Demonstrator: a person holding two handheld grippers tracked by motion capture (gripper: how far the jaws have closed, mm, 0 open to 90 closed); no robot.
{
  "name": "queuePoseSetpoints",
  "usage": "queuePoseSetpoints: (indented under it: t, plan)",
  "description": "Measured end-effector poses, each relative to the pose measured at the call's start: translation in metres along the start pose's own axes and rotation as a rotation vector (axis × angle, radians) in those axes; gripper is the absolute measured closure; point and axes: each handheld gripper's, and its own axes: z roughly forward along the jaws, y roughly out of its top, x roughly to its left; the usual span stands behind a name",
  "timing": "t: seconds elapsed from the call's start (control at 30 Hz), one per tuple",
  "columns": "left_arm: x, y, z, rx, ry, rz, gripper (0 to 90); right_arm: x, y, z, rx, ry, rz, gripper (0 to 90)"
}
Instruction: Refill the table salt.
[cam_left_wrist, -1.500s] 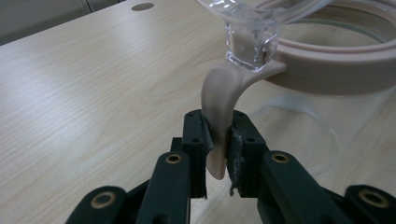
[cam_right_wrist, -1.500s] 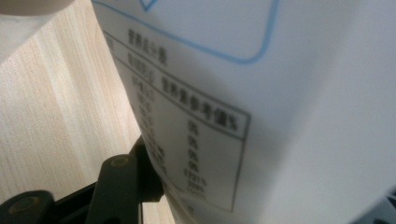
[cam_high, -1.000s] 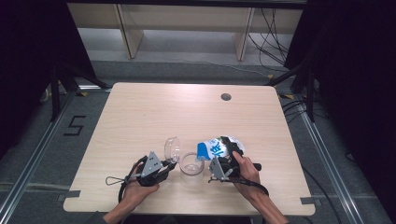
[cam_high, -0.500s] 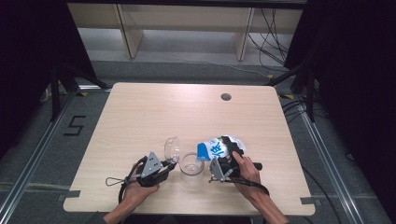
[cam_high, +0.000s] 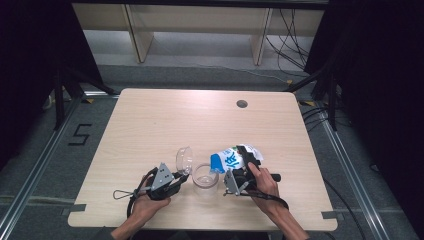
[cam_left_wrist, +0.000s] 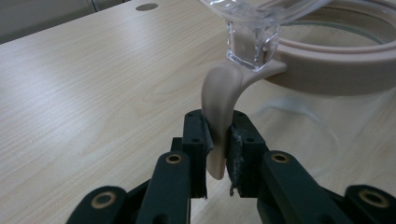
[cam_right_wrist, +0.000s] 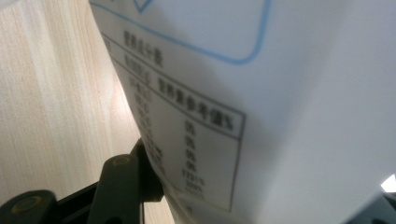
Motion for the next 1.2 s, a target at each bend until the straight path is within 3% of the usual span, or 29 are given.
queuePoseSetpoints:
  t: [0.03,0.27,0.3,0.47,0.57,0.73,0.77,0.8,0.93,0.97,1.2]
  plan:
    - [-0.0004,0.0000,-0.0003,0.002,0.002,0.000,78.0,0.0047,0.0003,-0.0020,0.029,0.013,0.084,48.1]
    - [-0.0003,-0.0001,-0.0001,0.000,0.001,-0.001,77.9,0.0029,-0.0006,-0.0006,0.005,-0.009,0.061,48.1]
    - [0.0000,-0.0001,0.0001,0.001,0.000,0.002,77.9,0.0017,-0.0010,0.0001,-0.009,-0.017,0.033,48.1]
    - [-0.0002,-0.0001,0.0000,0.000,0.000,-0.001,77.9,0.0023,-0.0002,-0.0015,0.006,-0.022,0.027,48.4]
    - [0.0001,0.0001,-0.0003,0.006,-0.002,0.003,78.0,0.0012,0.0005,-0.0004,-0.007,-0.018,-0.010,48.5]
    - [-0.0002,-0.0001,0.0000,0.001,0.001,-0.001,78.0,0.0029,0.0016,-0.0021,0.004,-0.041,-0.009,48.8]
    - [-0.0004,-0.0001,-0.0002,0.002,0.002,0.000,77.9,-0.0001,0.0025,-0.0024,0.003,-0.048,-0.061,48.8]
    - [-0.0003,-0.0001,-0.0001,0.002,0.001,0.001,77.9,-0.0008,0.0027,-0.0023,-0.001,-0.049,-0.073,48.8]
    - [-0.0001,-0.0002,0.0001,0.000,0.000,0.000,78.0,0.0009,0.0026,-0.0024,0.003,-0.051,-0.058,48.8]
    - [-0.0002,-0.0002,-0.0001,0.001,0.000,-0.001,77.9,0.0026,0.0022,-0.0030,0.006,-0.060,-0.031,48.8]
    - [0.0000,-0.0002,0.0002,-0.001,-0.001,-0.001,78.0,0.0017,0.0022,-0.0040,0.017,-0.078,-0.051,49.1]
